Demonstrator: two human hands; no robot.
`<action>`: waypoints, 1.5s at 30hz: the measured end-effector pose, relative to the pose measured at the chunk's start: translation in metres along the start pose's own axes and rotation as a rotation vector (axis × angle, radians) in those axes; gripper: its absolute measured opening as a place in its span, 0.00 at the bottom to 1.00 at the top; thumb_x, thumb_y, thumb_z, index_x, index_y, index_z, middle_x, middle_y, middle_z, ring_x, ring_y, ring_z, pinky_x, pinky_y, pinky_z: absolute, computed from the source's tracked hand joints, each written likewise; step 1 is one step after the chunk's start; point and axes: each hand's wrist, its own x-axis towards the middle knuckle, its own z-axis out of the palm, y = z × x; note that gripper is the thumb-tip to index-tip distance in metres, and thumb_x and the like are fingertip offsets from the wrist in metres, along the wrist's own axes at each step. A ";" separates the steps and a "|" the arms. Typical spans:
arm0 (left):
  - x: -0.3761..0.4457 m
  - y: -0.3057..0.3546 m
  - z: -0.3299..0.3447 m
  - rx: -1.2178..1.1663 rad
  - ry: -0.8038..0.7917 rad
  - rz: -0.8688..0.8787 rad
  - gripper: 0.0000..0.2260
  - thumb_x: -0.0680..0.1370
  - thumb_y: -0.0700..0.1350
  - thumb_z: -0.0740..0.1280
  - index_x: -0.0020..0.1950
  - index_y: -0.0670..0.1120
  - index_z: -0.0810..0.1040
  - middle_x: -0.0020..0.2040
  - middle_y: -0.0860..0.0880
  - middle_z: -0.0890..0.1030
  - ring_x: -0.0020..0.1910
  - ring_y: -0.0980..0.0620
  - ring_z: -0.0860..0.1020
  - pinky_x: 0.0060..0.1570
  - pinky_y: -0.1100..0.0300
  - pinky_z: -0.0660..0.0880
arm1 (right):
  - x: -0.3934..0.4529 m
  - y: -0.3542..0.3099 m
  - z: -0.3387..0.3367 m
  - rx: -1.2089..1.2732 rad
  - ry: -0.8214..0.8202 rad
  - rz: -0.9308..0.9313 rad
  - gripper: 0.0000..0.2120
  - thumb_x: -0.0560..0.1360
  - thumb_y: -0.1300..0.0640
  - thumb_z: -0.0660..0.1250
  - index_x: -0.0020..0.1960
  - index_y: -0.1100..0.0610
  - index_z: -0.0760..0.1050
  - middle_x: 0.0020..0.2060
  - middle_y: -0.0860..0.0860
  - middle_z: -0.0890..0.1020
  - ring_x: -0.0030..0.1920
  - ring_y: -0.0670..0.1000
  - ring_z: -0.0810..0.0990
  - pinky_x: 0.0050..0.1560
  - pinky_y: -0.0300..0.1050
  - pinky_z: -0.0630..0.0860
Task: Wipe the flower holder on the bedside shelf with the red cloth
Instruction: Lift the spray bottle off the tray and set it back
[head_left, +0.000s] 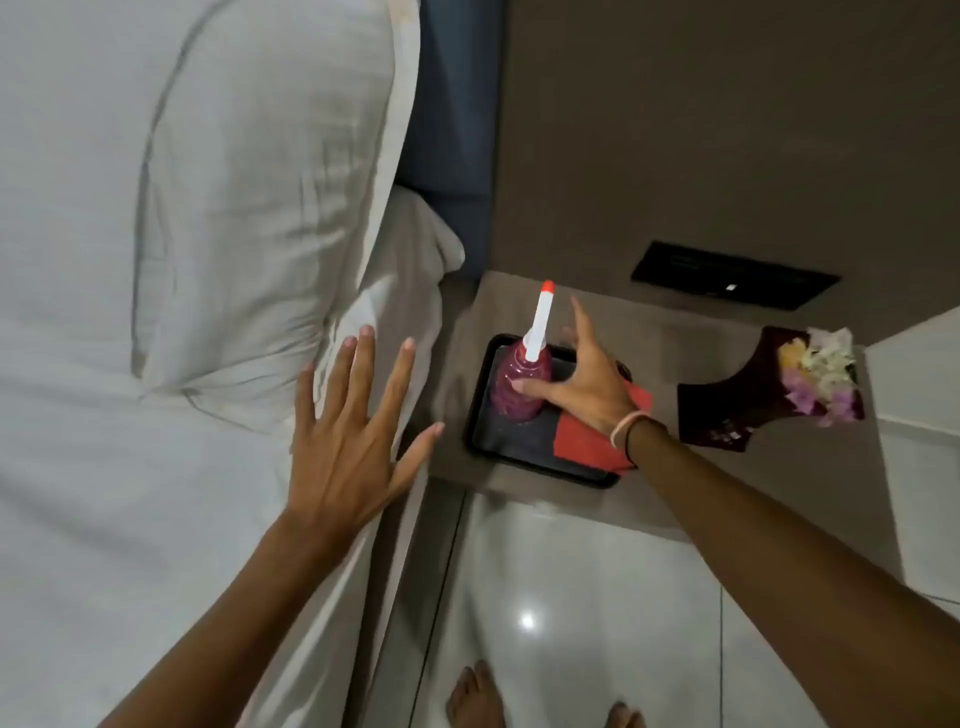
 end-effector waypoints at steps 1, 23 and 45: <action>0.003 0.003 0.000 -0.015 -0.011 -0.006 0.36 0.79 0.69 0.49 0.83 0.53 0.50 0.83 0.40 0.54 0.82 0.42 0.54 0.78 0.37 0.56 | 0.009 -0.003 0.005 0.043 0.024 -0.041 0.64 0.61 0.52 0.85 0.83 0.46 0.44 0.80 0.53 0.64 0.78 0.54 0.65 0.78 0.53 0.64; -0.005 0.129 0.033 -0.095 0.042 0.217 0.31 0.81 0.63 0.56 0.79 0.47 0.65 0.79 0.38 0.64 0.71 0.37 0.72 0.70 0.36 0.67 | -0.188 0.114 -0.022 0.103 0.664 0.067 0.13 0.71 0.46 0.78 0.48 0.40 0.75 0.34 0.44 0.82 0.32 0.46 0.82 0.38 0.30 0.77; -0.040 0.164 0.037 -0.065 -0.164 0.158 0.34 0.79 0.66 0.54 0.80 0.48 0.63 0.81 0.39 0.61 0.74 0.37 0.69 0.72 0.34 0.65 | -0.212 0.135 -0.041 0.016 0.624 0.015 0.13 0.70 0.41 0.77 0.45 0.48 0.77 0.28 0.46 0.80 0.32 0.49 0.81 0.34 0.28 0.76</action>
